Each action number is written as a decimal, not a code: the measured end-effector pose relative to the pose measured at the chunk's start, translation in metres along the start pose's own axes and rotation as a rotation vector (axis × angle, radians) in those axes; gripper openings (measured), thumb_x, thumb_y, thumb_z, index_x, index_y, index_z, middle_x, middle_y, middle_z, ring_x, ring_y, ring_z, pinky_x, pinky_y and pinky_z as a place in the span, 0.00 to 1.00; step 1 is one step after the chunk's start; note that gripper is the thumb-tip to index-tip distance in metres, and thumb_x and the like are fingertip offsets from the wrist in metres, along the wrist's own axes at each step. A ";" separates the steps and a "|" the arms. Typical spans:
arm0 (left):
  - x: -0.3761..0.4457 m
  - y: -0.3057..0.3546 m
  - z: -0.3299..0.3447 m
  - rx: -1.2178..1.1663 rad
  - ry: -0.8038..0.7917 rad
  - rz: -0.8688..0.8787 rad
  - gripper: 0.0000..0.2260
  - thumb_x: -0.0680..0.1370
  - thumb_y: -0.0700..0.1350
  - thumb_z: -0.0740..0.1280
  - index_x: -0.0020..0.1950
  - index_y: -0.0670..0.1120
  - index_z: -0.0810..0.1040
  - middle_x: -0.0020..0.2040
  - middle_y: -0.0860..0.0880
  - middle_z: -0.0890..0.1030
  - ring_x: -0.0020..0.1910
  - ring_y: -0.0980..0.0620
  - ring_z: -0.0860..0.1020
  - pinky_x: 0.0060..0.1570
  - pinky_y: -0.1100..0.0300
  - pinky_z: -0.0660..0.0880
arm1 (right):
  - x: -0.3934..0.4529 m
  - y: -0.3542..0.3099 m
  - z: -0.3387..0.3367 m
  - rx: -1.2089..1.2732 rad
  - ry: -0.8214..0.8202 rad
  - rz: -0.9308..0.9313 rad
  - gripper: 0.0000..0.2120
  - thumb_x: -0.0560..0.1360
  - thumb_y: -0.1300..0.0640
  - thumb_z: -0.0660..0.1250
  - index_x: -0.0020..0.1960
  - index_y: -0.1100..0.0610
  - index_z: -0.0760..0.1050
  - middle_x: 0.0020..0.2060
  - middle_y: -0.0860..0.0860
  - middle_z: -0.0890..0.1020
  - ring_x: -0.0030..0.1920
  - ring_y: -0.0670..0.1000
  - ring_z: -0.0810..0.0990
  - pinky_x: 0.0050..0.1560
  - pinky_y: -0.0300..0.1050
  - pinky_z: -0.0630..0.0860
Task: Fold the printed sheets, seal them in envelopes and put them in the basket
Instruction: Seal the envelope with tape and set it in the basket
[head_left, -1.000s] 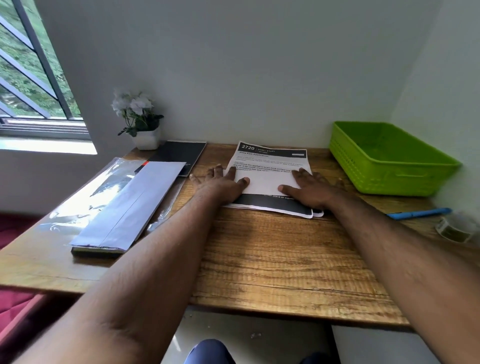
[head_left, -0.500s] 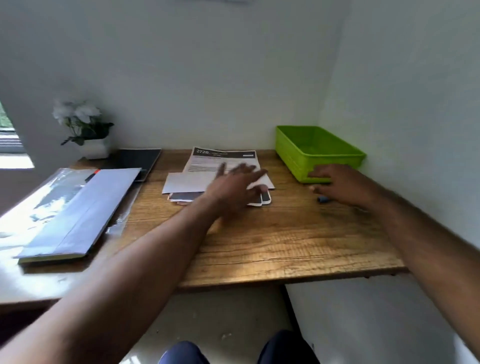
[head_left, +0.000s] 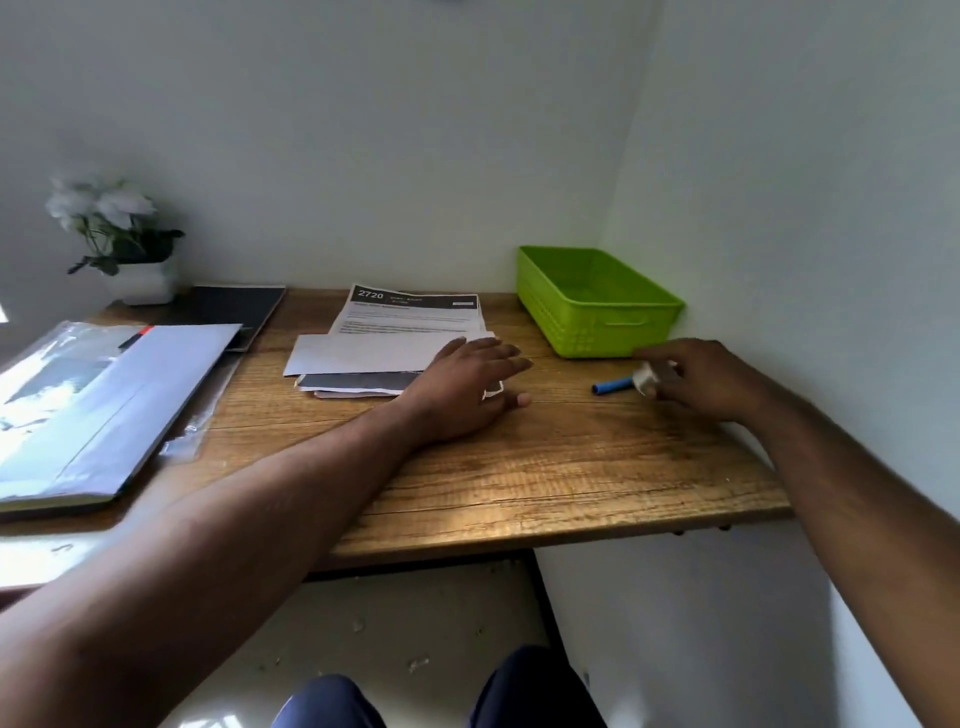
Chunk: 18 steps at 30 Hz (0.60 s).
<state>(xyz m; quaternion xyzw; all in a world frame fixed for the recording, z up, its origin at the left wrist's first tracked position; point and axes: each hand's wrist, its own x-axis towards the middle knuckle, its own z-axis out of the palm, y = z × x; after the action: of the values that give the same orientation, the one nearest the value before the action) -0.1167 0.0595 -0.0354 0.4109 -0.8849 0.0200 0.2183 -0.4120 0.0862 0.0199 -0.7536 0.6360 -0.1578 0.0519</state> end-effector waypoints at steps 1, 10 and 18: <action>0.000 -0.001 0.000 -0.054 0.064 -0.006 0.24 0.77 0.62 0.61 0.70 0.53 0.73 0.72 0.49 0.71 0.73 0.49 0.66 0.70 0.48 0.63 | 0.000 -0.010 0.000 0.114 0.020 -0.035 0.23 0.72 0.60 0.71 0.66 0.51 0.74 0.61 0.53 0.78 0.60 0.52 0.77 0.57 0.39 0.69; -0.014 -0.021 -0.053 -1.017 0.496 -0.354 0.04 0.72 0.47 0.75 0.44 0.48 0.85 0.40 0.50 0.83 0.33 0.53 0.76 0.30 0.59 0.69 | 0.043 -0.143 0.032 1.042 0.082 -0.349 0.23 0.65 0.73 0.73 0.56 0.56 0.76 0.55 0.57 0.81 0.53 0.51 0.82 0.54 0.42 0.79; -0.025 -0.061 -0.074 -1.116 0.538 -0.394 0.10 0.74 0.35 0.70 0.53 0.31 0.80 0.46 0.28 0.80 0.36 0.40 0.78 0.36 0.55 0.81 | 0.098 -0.202 0.066 1.068 -0.042 -0.501 0.32 0.68 0.72 0.72 0.65 0.48 0.68 0.64 0.55 0.73 0.58 0.48 0.80 0.50 0.35 0.77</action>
<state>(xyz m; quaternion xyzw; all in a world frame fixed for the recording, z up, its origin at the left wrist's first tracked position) -0.0299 0.0531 0.0126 0.3709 -0.5848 -0.3808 0.6127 -0.1882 0.0196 0.0311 -0.7532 0.2701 -0.4488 0.3979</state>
